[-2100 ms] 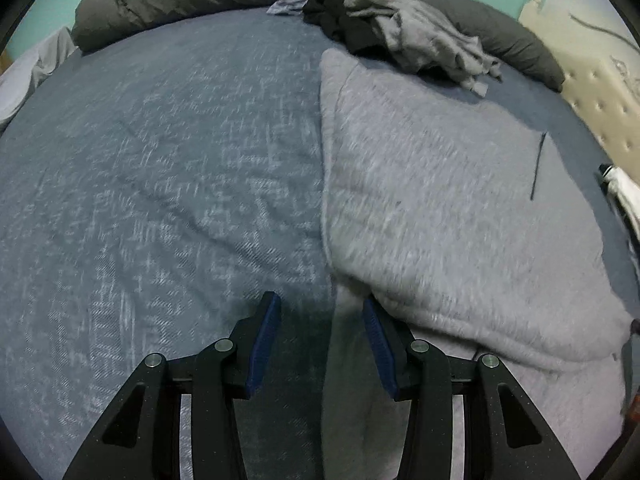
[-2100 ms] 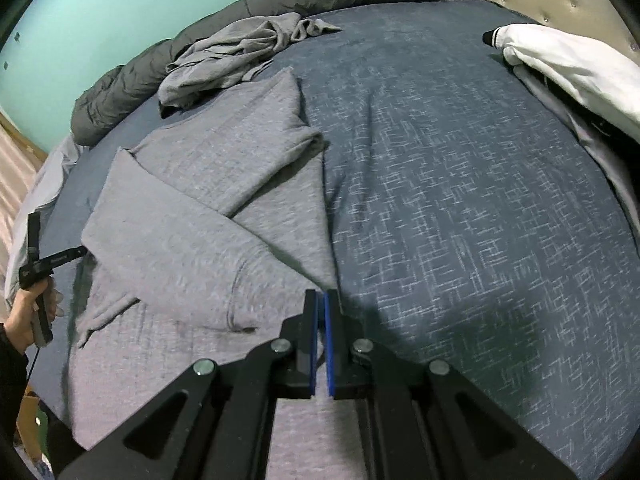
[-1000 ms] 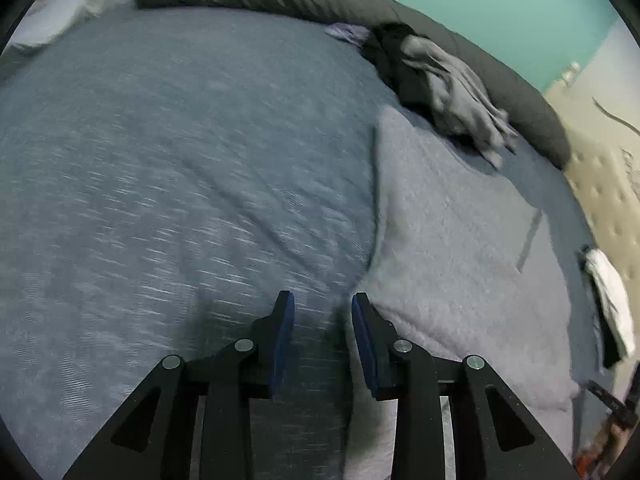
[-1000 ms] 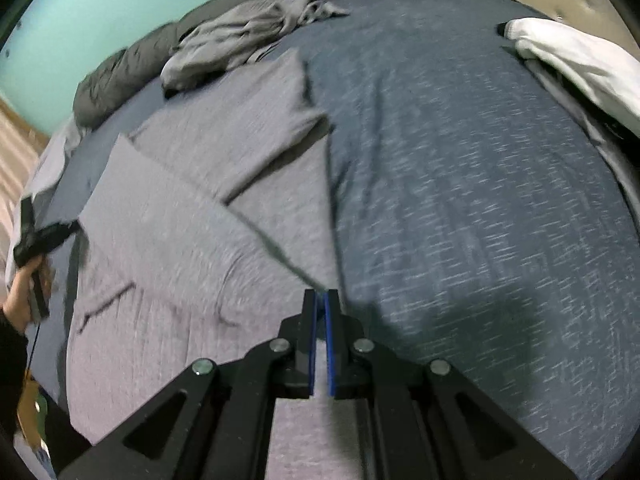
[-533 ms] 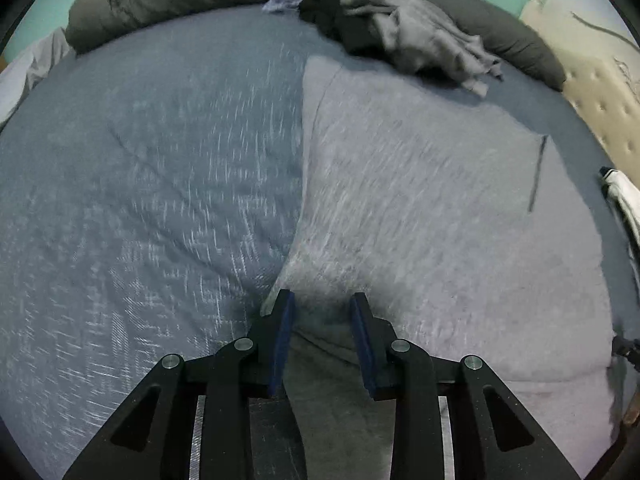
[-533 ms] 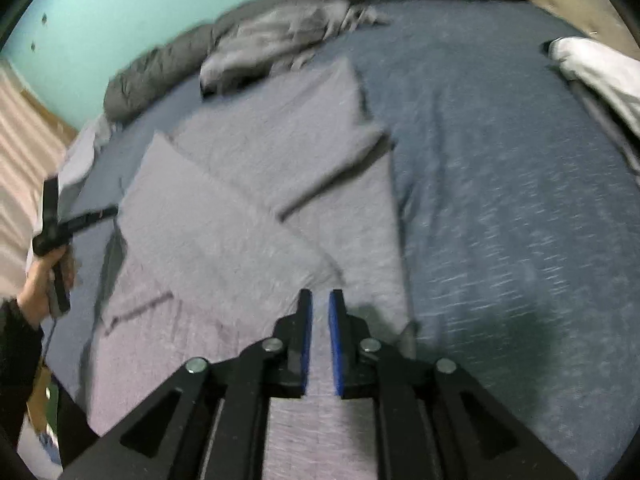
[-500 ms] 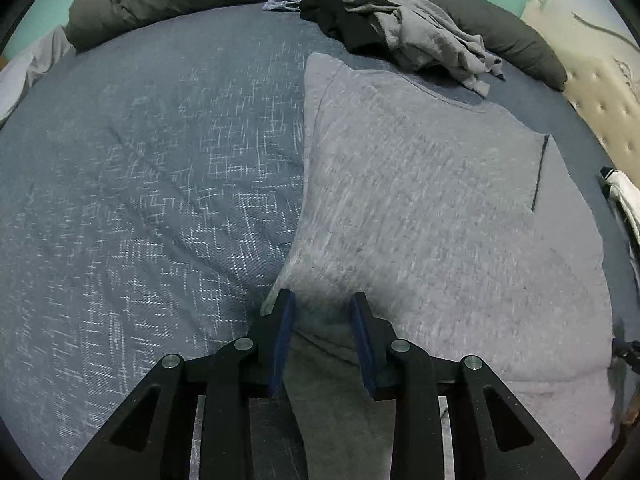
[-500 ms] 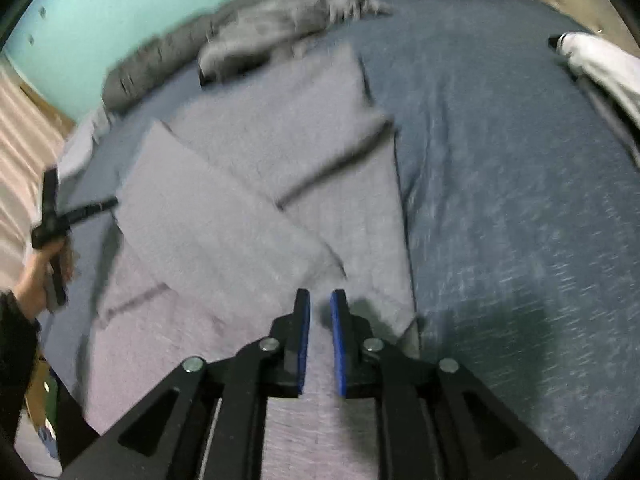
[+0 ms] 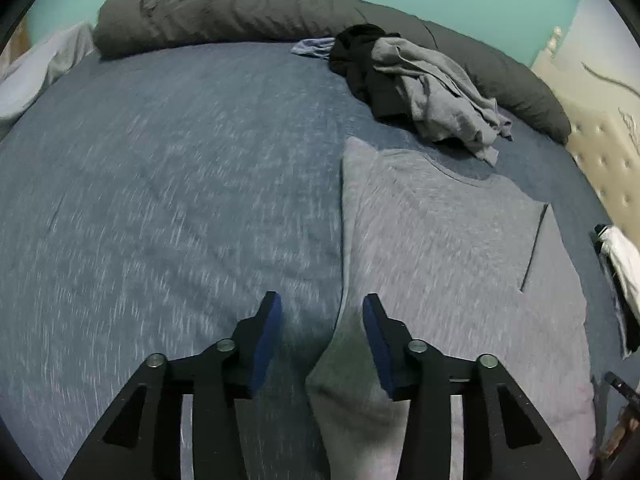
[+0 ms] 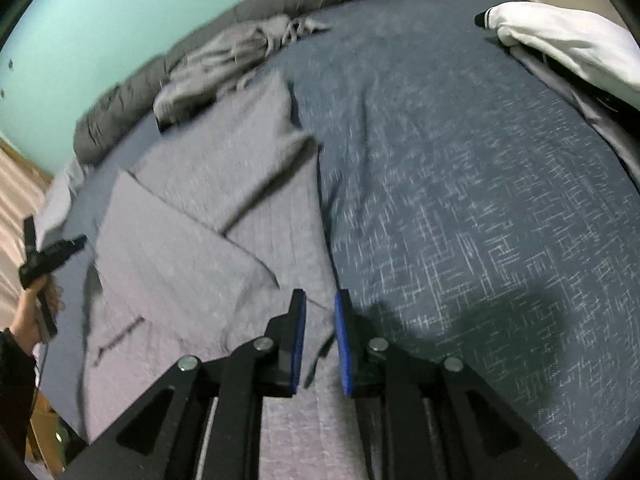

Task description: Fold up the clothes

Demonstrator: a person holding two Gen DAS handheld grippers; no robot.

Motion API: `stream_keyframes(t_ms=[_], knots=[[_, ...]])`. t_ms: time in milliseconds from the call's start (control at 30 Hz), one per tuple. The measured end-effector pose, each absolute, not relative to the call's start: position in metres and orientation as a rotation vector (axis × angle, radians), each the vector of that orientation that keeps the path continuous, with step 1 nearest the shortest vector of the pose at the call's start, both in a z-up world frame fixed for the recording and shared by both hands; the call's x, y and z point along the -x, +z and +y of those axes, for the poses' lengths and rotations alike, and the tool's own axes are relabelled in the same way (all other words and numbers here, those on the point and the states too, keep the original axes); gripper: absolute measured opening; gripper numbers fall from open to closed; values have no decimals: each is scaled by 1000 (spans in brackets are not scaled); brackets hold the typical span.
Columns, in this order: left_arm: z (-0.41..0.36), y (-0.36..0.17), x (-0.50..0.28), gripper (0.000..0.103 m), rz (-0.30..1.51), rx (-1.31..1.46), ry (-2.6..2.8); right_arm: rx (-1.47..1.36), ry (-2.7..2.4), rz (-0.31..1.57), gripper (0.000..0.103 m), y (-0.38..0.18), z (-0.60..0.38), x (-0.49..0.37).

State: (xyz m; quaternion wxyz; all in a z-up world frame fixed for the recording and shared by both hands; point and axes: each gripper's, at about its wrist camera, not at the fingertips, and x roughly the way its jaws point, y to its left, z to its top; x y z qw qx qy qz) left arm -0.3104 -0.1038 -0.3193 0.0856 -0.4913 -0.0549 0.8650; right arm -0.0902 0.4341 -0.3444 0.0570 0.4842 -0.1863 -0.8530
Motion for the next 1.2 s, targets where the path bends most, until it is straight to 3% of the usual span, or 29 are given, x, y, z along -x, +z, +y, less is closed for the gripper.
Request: stream_keyframes(t_ms=[233, 467, 533, 567, 600, 667, 733, 867, 1033, 1200], knots=[[-79, -327, 359, 50, -114, 1487, 2525, -1375, -2566, -699, 31, -359, 434, 95], [-64, -342, 404, 50, -76, 1504, 2525, -1321, -2565, -766, 33, -362, 441, 88], [-60, -347, 411, 43, -56, 1508, 2512, -1304, -2560, -778, 33, -366, 442, 86], [-58, -349, 414, 24, -38, 1512, 2499, -1304, -2554, -784, 33, -369, 442, 85], [-55, -352, 416, 12, -6, 1514, 2489, -1304, -2549, -790, 33, -372, 443, 84], [-55, -353, 416, 10, 6, 1504, 2495, -1305, -2544, -794, 33, -375, 444, 84], [-60, -352, 416, 10, -29, 1490, 2507, -1306, -2537, -809, 33, -379, 445, 82], [-93, -352, 417, 9, -277, 1487, 2545, -1301, -2530, -830, 33, -381, 447, 83], [-94, -358, 420, 10, -302, 1541, 2529, -1272, -2536, -822, 33, -379, 446, 82], [-90, -356, 423, 18, -266, 1552, 2548, -1277, -2532, -834, 33, -382, 446, 83]])
